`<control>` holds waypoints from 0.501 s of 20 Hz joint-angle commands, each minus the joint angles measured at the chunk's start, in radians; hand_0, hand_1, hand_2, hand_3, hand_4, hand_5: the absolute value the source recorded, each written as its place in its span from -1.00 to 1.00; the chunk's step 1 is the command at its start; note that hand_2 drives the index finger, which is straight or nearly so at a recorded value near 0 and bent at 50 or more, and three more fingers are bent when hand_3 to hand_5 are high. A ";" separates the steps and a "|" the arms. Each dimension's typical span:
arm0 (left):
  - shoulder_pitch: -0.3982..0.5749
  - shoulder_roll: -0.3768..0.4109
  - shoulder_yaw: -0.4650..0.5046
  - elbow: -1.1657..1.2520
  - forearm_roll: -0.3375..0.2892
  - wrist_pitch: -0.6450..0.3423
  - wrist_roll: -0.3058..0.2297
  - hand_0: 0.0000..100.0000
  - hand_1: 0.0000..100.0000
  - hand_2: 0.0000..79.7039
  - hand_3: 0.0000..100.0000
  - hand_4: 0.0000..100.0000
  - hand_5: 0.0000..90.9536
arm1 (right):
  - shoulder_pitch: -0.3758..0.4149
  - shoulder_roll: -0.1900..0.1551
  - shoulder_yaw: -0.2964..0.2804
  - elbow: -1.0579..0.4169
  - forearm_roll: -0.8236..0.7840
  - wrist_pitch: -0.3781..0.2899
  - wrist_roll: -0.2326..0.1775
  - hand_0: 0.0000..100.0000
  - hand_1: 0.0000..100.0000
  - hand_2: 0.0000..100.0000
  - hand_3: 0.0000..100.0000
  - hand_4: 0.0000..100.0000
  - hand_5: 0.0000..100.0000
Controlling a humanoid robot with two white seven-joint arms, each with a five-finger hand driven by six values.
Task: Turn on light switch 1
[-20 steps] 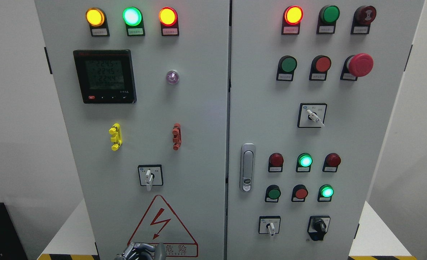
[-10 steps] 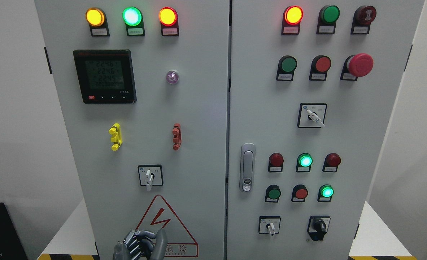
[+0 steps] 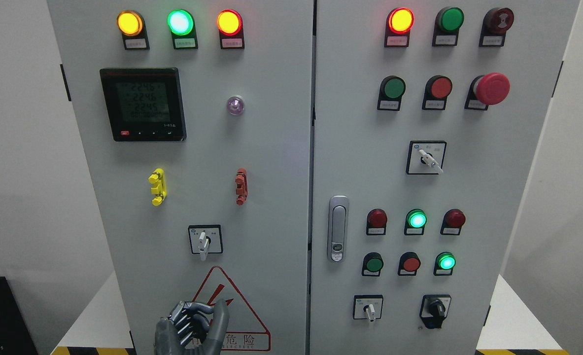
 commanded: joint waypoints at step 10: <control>-0.063 -0.018 0.002 -0.005 -0.002 0.031 0.049 -0.48 0.44 0.51 0.86 0.89 0.88 | 0.000 -0.001 0.001 0.000 0.000 0.000 0.000 -1.00 -1.00 -1.00 -1.00 -1.00 -1.00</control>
